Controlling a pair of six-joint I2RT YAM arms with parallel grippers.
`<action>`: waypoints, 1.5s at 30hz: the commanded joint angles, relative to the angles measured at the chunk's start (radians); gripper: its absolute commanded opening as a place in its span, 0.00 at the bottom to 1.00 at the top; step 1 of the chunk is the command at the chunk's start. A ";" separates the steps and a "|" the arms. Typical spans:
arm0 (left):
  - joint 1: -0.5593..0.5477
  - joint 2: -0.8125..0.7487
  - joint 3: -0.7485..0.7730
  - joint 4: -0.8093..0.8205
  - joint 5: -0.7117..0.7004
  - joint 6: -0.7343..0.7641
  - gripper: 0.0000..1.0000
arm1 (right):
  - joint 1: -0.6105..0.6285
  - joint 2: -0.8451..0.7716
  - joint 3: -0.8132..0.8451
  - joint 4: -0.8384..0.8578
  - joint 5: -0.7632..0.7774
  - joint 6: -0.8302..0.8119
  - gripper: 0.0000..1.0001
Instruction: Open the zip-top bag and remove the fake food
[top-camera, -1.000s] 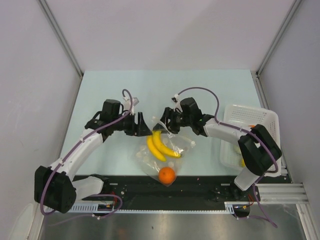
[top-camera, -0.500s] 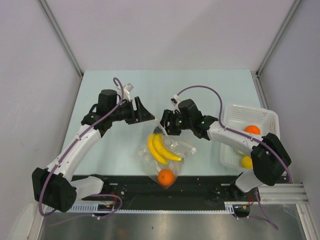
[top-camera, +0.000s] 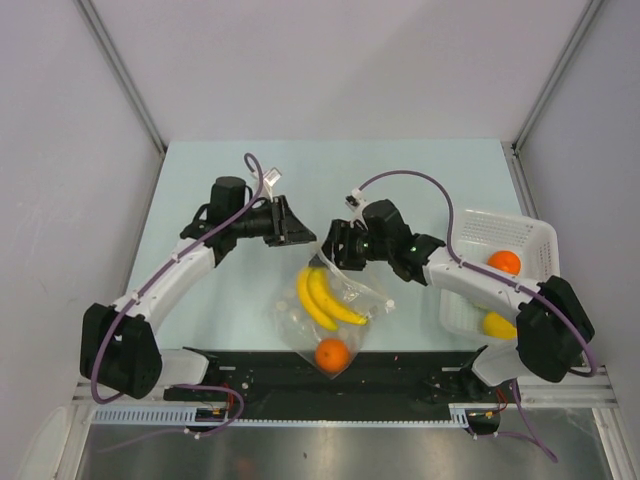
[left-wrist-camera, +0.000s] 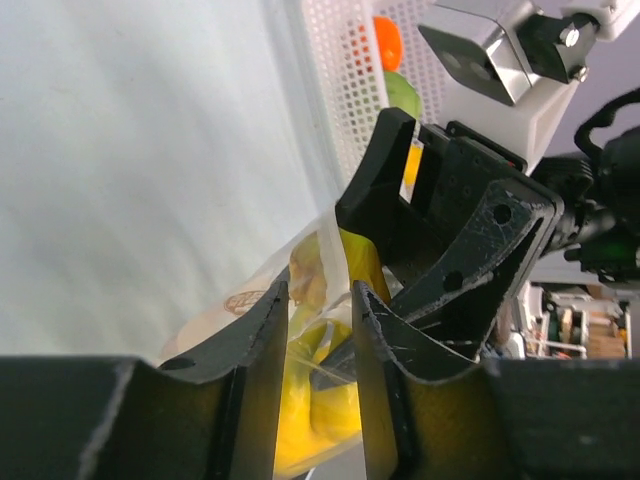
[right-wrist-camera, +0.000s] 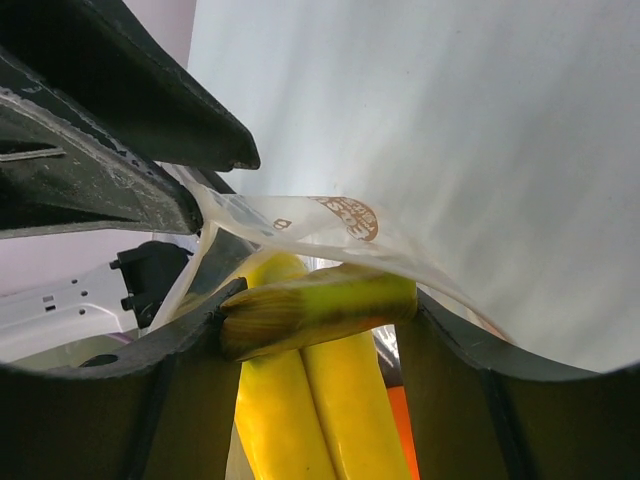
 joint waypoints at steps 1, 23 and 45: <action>-0.004 -0.011 -0.056 0.154 0.136 -0.060 0.35 | -0.008 -0.072 -0.014 0.039 0.005 0.011 0.00; -0.035 -0.012 -0.023 0.039 0.098 0.089 0.00 | -0.063 -0.219 -0.027 -0.080 0.089 -0.006 0.00; -0.174 -0.054 -0.047 0.121 0.089 -0.028 0.00 | -0.057 -0.271 0.120 0.156 0.425 -0.003 0.00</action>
